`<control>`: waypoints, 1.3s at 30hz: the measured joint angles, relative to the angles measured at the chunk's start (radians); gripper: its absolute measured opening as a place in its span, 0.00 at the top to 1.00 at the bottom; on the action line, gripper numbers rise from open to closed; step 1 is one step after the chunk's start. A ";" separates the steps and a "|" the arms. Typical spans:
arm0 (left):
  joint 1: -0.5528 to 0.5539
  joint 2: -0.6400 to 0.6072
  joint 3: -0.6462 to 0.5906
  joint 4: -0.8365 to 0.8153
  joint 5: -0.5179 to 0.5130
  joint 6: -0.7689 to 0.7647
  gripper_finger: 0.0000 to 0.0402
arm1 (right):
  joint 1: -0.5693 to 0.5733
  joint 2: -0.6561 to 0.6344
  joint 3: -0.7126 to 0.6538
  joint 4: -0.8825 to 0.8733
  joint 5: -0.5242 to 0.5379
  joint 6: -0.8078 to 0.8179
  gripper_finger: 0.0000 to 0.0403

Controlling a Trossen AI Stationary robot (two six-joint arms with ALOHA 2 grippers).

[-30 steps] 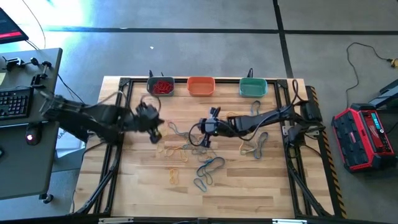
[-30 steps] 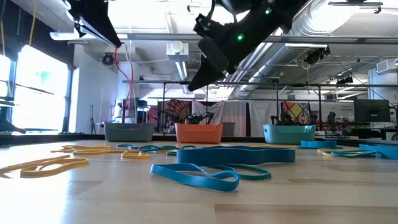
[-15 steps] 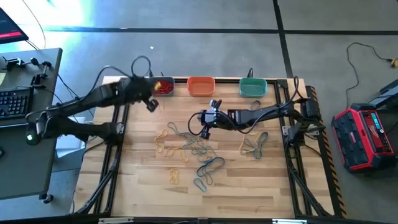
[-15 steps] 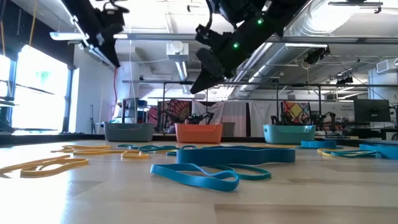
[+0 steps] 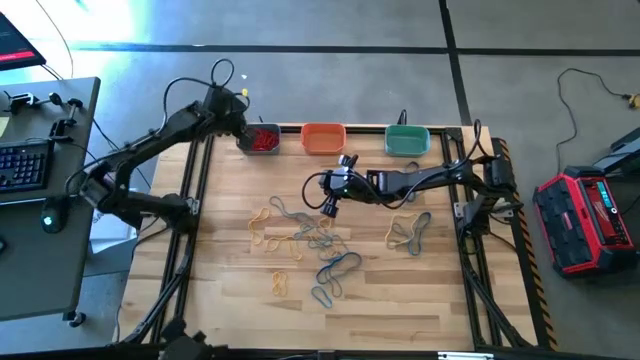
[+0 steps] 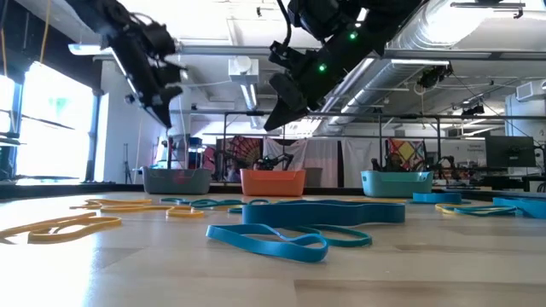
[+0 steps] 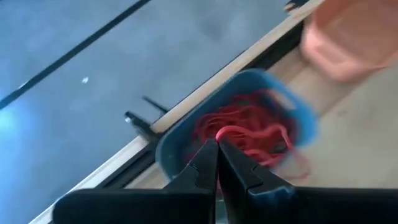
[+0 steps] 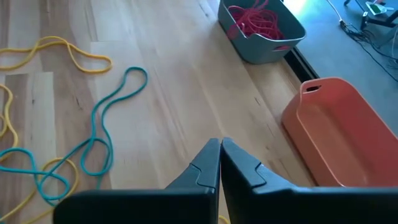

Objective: Sort rubber bands into baskets
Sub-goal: Put the red rubber band into the blue bin

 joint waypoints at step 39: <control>0.000 0.072 -0.180 0.244 0.068 -0.084 1.00 | -0.019 0.000 0.000 -0.009 -0.020 -0.038 1.00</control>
